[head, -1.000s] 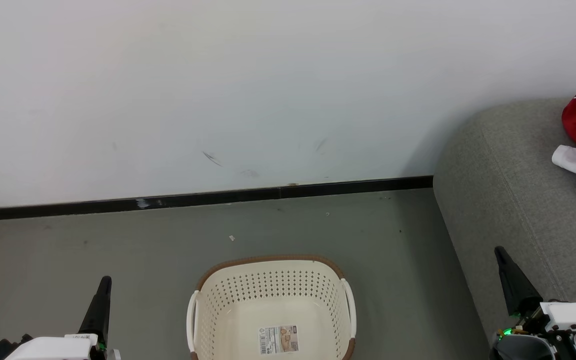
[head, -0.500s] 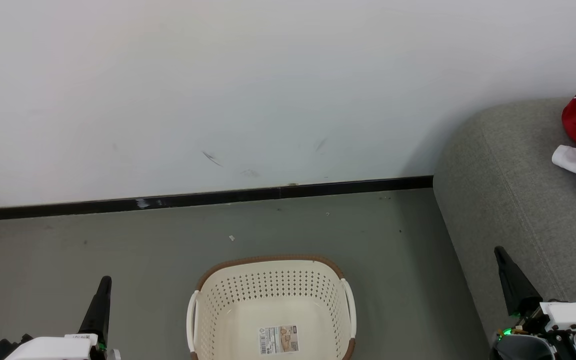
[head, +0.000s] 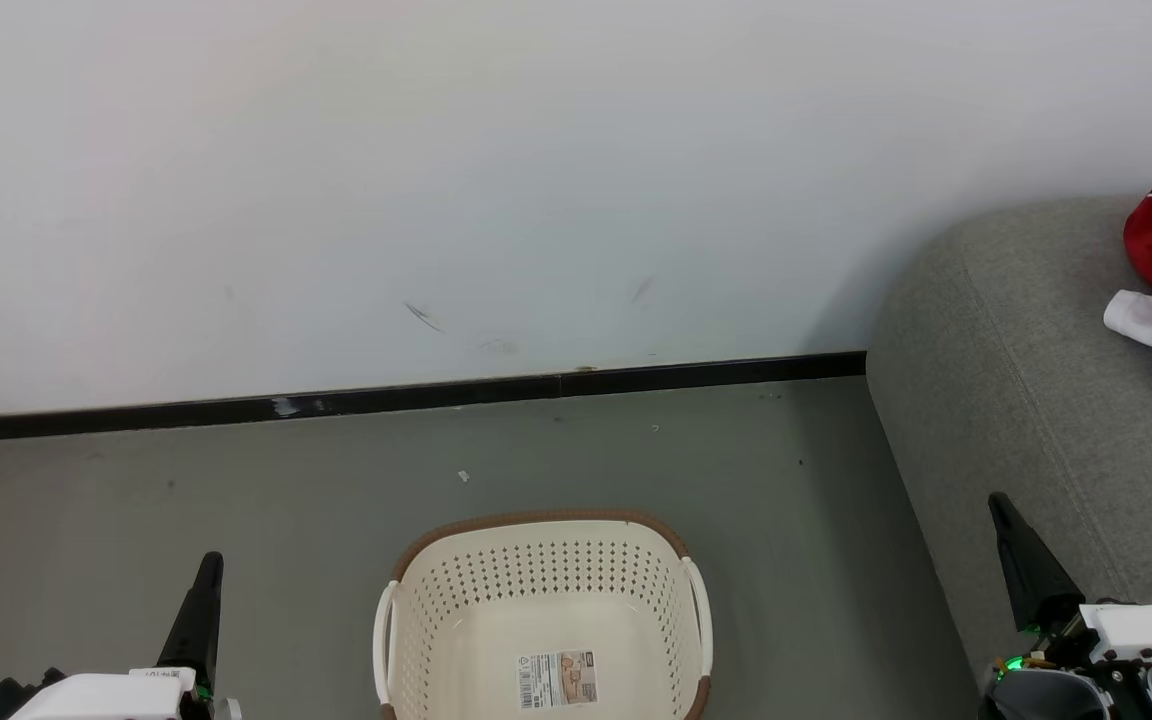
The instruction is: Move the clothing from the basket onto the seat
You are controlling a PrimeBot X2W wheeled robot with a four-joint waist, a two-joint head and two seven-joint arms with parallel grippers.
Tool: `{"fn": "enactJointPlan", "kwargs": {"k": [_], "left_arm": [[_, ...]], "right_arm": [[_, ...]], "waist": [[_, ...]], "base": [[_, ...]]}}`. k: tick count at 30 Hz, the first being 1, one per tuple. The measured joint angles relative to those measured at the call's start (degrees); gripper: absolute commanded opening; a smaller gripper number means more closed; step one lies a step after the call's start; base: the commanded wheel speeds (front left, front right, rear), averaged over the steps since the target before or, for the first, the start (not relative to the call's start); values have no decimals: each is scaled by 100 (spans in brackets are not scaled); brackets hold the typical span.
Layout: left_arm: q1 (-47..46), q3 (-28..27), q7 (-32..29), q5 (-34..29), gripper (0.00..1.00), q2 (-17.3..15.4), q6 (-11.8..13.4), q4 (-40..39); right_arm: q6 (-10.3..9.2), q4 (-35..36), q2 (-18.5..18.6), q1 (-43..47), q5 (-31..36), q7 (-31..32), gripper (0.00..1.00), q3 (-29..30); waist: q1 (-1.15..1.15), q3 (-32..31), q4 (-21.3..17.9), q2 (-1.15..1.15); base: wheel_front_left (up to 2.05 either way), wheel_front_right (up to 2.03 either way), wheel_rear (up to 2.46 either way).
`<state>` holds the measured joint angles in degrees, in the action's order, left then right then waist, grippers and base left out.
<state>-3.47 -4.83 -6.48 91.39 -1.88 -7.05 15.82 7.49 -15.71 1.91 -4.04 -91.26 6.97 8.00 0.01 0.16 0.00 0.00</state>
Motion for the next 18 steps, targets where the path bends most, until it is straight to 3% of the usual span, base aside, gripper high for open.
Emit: {"fn": "enactJointPlan", "kwargs": {"k": [18], "left_arm": [[0,0,0,15,0,0,0,-1]], "right_arm": [[0,0,0,0,0,-1,0,-3]], "waist": [[0,0,0,0]], "base": [[0,0,0]]}}
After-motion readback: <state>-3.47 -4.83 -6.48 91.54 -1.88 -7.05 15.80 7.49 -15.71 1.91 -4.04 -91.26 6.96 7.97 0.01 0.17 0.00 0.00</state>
